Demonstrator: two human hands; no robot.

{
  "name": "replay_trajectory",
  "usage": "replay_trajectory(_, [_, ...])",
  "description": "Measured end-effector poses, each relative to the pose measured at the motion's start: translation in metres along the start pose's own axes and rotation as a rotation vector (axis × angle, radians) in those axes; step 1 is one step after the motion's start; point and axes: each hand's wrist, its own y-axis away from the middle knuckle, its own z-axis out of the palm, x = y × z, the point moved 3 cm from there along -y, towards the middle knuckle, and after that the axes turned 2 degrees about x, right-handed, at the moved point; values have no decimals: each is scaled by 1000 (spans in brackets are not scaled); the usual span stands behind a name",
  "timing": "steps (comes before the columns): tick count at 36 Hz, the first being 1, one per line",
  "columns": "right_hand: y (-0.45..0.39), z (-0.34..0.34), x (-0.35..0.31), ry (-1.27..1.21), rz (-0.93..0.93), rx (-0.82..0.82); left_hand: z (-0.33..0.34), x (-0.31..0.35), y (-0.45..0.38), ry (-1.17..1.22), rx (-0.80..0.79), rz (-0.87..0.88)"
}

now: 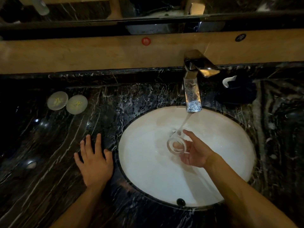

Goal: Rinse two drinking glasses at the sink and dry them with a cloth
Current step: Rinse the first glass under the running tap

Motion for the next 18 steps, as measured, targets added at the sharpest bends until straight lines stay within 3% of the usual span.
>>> replay_trajectory(4, [2,5,-9,-192,25,19,-1,0,0,5,-3,2])
replay_trajectory(8, [-4,13,-27,-419,-68,37,-1,0,0,6,-1,1])
replay_trajectory(18, [11,33,-53,-729,-161,-9,-1,1,0,0,13,6])
